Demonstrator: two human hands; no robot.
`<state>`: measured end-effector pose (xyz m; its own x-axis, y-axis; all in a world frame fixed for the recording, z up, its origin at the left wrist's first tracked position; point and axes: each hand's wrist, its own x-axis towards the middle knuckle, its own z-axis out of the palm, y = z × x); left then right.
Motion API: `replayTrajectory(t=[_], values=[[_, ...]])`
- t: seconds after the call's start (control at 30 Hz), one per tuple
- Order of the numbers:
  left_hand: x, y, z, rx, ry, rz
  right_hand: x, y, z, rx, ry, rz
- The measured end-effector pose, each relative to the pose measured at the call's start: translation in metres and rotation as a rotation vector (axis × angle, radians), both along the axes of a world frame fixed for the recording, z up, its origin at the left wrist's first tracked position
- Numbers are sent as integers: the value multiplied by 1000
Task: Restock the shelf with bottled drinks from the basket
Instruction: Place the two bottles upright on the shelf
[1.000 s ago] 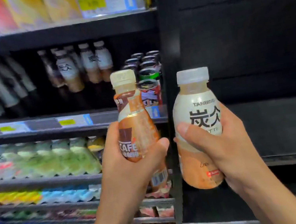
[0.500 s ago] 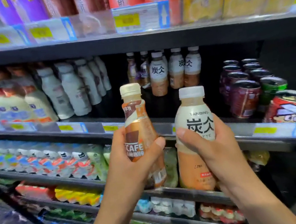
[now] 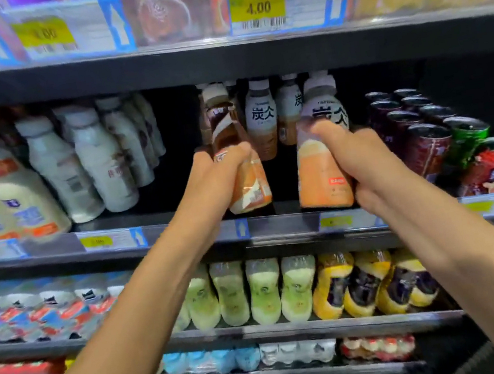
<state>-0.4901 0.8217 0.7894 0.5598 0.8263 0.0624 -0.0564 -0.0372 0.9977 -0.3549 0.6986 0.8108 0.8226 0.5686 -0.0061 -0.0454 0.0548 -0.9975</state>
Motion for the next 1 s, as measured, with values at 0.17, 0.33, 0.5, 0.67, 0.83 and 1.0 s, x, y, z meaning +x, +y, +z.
replayTrajectory(t=[0.17,0.33,0.5,0.67,0.83,1.0], values=[[41,55,-4,86,-17,-15,37,50,-2,38,-113,-126],[71,106,-15,311,92,-167,71,81,-17,-87,-189,-93],[88,138,-29,395,126,-165,94,99,-28,-193,-295,-117],[98,151,-32,386,125,-109,111,104,-29,-358,-439,-70],[108,162,-33,374,167,-90,117,112,-22,-465,-449,-59],[120,169,-38,349,188,-79,119,123,-26,-452,-437,-111]])
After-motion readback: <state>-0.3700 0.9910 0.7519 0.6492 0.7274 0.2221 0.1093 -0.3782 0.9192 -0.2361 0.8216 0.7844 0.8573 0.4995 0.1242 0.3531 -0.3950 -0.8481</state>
